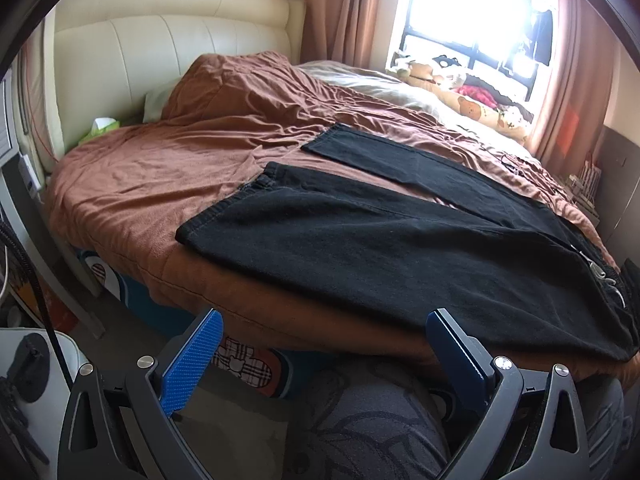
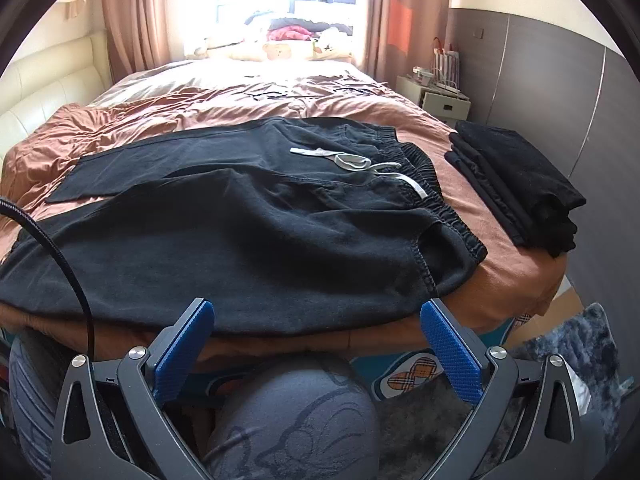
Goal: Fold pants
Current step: 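Move the left gripper to the black pant leg hem while the right gripper approaches the waistband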
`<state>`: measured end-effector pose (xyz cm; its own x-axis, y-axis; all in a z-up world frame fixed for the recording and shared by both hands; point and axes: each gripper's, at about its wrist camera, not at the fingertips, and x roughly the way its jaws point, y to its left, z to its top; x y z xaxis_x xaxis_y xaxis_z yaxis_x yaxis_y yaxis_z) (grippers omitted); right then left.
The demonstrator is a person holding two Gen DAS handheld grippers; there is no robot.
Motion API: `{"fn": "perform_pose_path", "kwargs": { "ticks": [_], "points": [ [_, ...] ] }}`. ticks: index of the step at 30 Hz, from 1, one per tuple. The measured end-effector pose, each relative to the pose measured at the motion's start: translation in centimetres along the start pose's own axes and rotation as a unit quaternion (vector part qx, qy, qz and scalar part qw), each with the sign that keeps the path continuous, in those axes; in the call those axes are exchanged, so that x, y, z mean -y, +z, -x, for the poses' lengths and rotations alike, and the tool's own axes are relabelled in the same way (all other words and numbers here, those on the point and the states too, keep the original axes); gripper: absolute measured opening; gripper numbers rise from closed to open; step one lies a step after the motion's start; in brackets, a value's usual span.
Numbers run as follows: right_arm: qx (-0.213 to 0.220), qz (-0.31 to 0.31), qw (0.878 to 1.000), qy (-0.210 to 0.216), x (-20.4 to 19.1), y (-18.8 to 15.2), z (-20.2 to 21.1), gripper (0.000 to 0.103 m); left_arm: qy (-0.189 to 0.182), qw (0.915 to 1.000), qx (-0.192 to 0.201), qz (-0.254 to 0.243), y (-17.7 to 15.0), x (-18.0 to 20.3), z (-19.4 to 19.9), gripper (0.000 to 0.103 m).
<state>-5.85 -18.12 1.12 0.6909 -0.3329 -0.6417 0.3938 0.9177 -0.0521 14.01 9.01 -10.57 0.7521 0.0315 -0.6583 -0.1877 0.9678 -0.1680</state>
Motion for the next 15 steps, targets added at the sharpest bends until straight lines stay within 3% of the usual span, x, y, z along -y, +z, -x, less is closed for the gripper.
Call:
{"fn": "perform_pose_path", "kwargs": {
  "ticks": [15],
  "points": [
    [-0.04, -0.003, 0.997, -0.069, 0.9, 1.2, -5.6, 0.103, 0.004, 0.9981, -0.03, 0.053, 1.0, -2.5, -5.8, 0.096]
  ]
}}
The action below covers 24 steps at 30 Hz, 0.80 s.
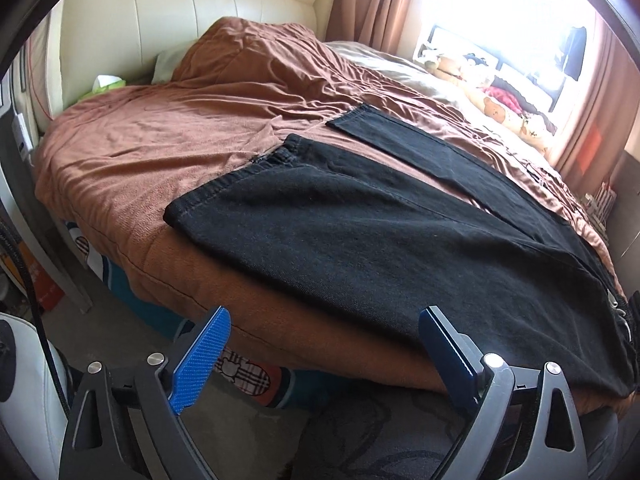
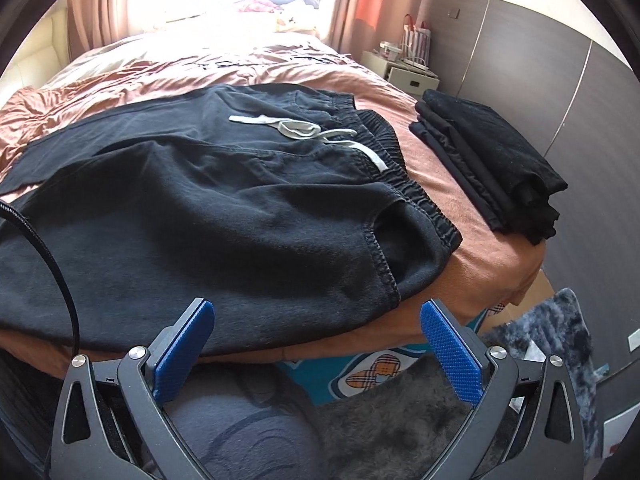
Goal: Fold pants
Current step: 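Move the left gripper to the black pant leg hem while the right gripper approaches the waistband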
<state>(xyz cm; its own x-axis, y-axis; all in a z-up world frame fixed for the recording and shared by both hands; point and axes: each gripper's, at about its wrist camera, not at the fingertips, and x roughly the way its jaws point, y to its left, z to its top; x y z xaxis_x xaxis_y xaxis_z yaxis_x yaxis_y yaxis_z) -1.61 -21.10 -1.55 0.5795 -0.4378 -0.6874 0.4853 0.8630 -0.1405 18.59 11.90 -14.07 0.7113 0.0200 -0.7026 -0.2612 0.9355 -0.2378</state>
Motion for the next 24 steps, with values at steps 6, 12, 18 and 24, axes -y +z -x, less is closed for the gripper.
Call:
{"fn": "perform_pose_path", "kwargs": {
  "ticks": [6, 12, 18, 24],
  "points": [
    [-0.016, -0.007, 1.0, -0.009, 0.8, 0.4, -2.8, 0.103, -0.001, 0.9998, -0.001, 0.018, 0.8, -0.8, -1.3, 0.093],
    [-0.03, -0.023, 0.999, 0.002, 2.1, 0.5, -5.6, 0.103, -0.004, 0.9991, -0.004, 0.041, 1.7, -2.0, -2.3, 0.089],
    [-0.043, -0.049, 0.997, 0.031, 3.7, 0.1, -7.5, 0.103, -0.004, 0.9975, 0.011, 0.07, 2.7, -3.9, -2.1, 0.089],
    [-0.055, -0.084, 0.993, 0.066, 5.3, 0.1, -8.8, 0.095, -0.021, 0.9928, 0.003, 0.118, 2.8, -6.1, -3.2, 0.082]
  ]
}}
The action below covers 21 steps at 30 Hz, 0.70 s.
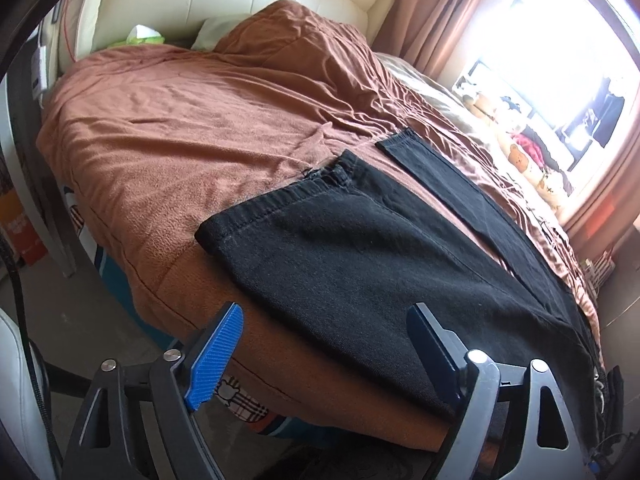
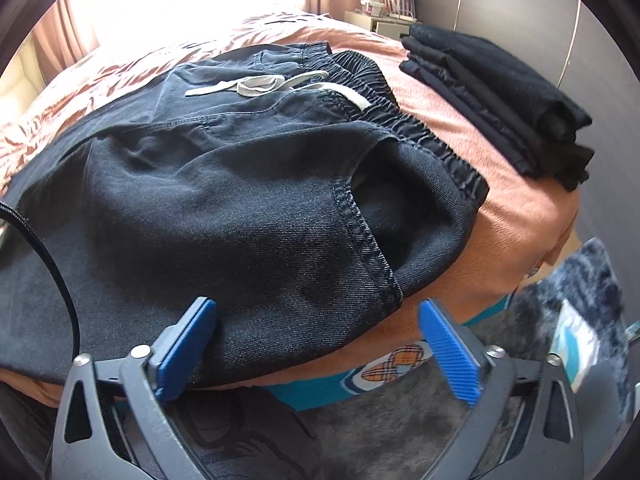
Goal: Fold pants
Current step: 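Move the left gripper to the black pant leg hem while the right gripper approaches the waistband, then close the left gripper on the leg hem while the right gripper closes on the waistband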
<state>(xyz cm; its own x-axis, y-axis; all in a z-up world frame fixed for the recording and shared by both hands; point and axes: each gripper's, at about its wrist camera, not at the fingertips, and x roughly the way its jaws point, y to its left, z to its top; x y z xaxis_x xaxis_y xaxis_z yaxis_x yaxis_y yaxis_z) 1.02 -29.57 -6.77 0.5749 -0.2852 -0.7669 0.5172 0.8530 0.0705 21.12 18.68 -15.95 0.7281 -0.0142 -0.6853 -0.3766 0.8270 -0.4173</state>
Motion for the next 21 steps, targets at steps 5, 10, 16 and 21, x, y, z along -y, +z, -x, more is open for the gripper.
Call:
{"fn": "perform_pose_path", "kwargs": {
  "ticks": [5, 10, 16, 21],
  "points": [
    [-0.001, -0.037, 0.999, 0.015, 2.2, 0.4, -0.4, 0.09, -0.019, 0.9994, -0.009, 0.027, 0.3, -1.0, -0.9, 0.071],
    [0.003, -0.082, 0.996, 0.03, 5.0, 0.3, -0.6, 0.09, -0.016, 0.999, -0.011, 0.04, 1.5, -1.7, -1.7, 0.064],
    [0.02, -0.133, 0.989, 0.066, 8.1, 0.4, -1.1, 0.085, 0.02, 0.9992, -0.014, 0.033, 2.9, -1.9, -2.6, 0.026],
    [0.025, -0.165, 0.982, 0.083, 10.0, 1.0, -2.2, 0.079, 0.028, 0.9988, 0.005, 0.04, 3.6, -2.2, -1.6, 0.004]
  ]
}}
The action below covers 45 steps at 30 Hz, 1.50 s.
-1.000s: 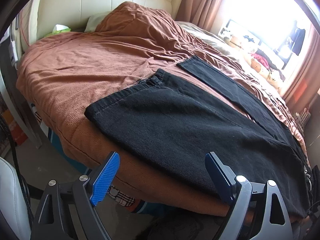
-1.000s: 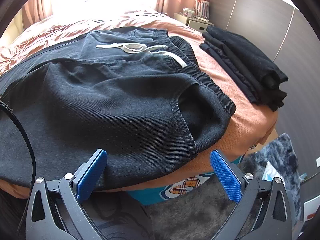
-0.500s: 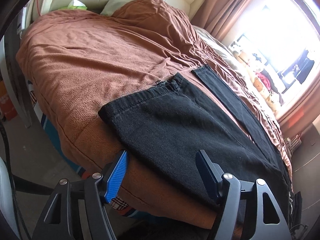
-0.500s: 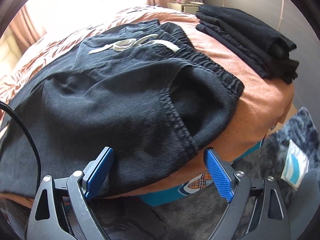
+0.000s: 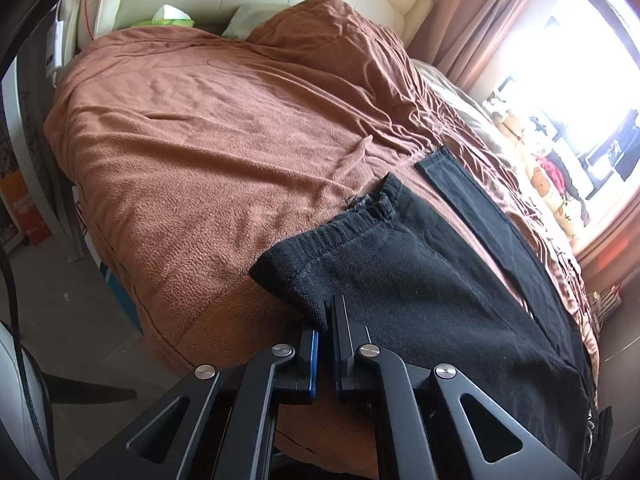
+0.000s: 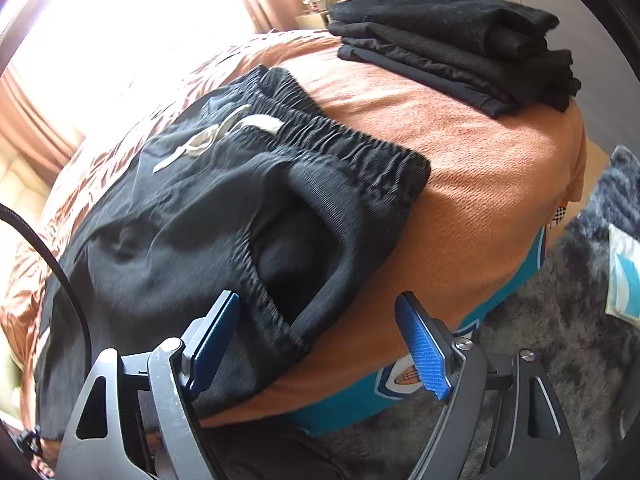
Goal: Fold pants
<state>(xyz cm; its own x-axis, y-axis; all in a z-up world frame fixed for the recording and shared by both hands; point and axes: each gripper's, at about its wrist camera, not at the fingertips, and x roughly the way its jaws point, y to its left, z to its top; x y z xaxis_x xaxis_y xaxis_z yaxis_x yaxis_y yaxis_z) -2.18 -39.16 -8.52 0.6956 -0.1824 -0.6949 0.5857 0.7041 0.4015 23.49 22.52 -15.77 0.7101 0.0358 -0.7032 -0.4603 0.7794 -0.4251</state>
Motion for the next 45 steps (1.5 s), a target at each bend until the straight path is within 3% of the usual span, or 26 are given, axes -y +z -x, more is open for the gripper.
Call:
{"fn": "perform_pose_path", "kwargs": {
  "ticks": [4, 10, 14, 17, 32, 45],
  "points": [
    [0.009, -0.034, 0.999, 0.017, 1.5, 0.5, -0.2, 0.078, 0.004, 0.9998, 0.019, 0.0, 0.4, 0.1, 1.3, 0.003],
    [0.016, -0.06, 0.997, 0.044, 3.1, 1.0, -1.0, 0.063, 0.003, 0.9993, 0.037, -0.001, 1.5, 0.7, 2.5, 0.002],
    [-0.003, -0.066, 0.995, 0.07, 3.8, 1.8, -1.8, 0.018, 0.001, 0.9994, 0.034, -0.006, 2.1, 1.3, 2.6, 0.002],
    [0.003, -0.062, 0.994, 0.091, 3.9, 2.6, -1.3, 0.007, -0.004, 0.9992, 0.037, -0.015, 2.8, 1.9, 3.0, 0.002],
    [0.056, -0.032, 0.991, 0.118, 2.7, 5.0, 2.4, 0.005, -0.005, 0.9968, 0.06, -0.053, 6.2, 6.0, 4.0, 0.002],
    [0.082, 0.006, 0.987, 0.135, -1.9, 10.6, 3.3, 0.003, -0.047, 0.993, 0.104, -0.03, 11.0, 10.4, 4.0, 0.002]
  ]
}}
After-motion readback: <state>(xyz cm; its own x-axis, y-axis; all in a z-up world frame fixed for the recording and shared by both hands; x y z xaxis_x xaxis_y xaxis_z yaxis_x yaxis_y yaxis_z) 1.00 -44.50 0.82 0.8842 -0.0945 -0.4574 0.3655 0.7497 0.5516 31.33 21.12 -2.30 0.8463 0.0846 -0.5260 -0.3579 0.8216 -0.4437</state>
